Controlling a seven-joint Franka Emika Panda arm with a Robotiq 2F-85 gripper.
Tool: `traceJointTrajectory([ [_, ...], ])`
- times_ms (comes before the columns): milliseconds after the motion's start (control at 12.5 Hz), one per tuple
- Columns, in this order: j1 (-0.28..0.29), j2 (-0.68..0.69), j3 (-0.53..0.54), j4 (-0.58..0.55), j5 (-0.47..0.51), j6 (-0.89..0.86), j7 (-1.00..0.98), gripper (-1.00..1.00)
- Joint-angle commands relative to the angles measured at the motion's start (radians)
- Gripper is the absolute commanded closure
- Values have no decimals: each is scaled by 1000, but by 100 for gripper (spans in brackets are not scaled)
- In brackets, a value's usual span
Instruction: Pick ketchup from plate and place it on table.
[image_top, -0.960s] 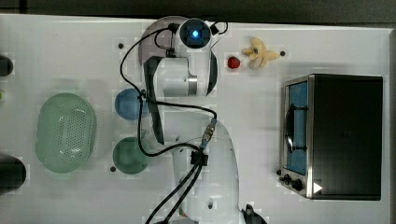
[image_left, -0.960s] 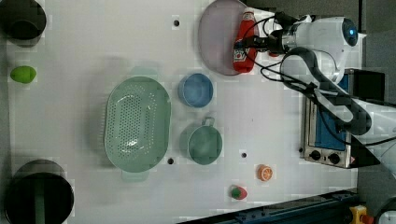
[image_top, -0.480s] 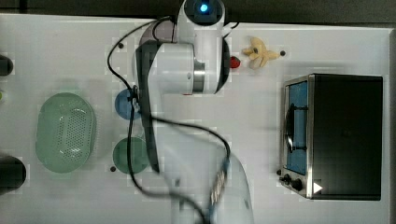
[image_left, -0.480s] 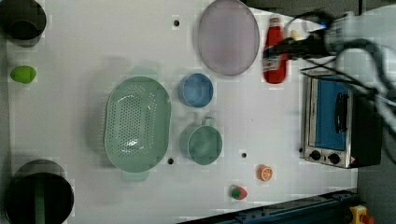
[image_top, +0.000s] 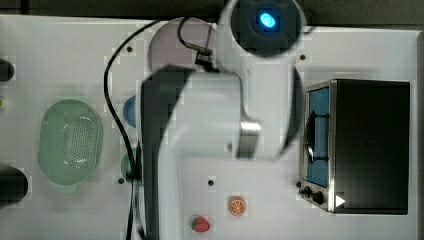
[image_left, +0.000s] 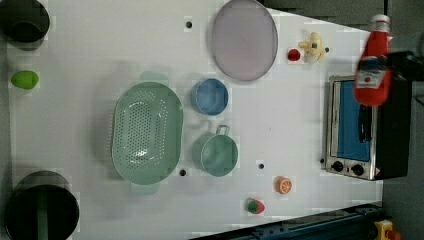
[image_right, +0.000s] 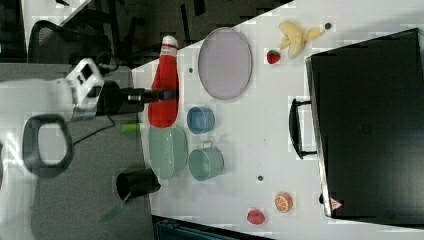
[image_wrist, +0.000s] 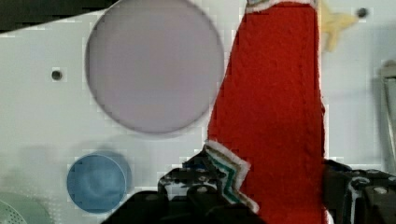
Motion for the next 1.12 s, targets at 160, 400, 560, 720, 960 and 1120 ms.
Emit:
traceJointTrajectory([
  [160,-9,-4,-16,-295,1,123,83,-17],
  [400,-8,-11,-17,-485,1,352,86,-17],
  [560,-7,13,-15,-562,1,472,87,-17],
  [720,-7,67,-15,-599,1,514,87,-17],
  [960,-5,160,-13,-600,1,603,87,-17],
  [1120,-5,183,-11,-600,1,665,87,-17],
])
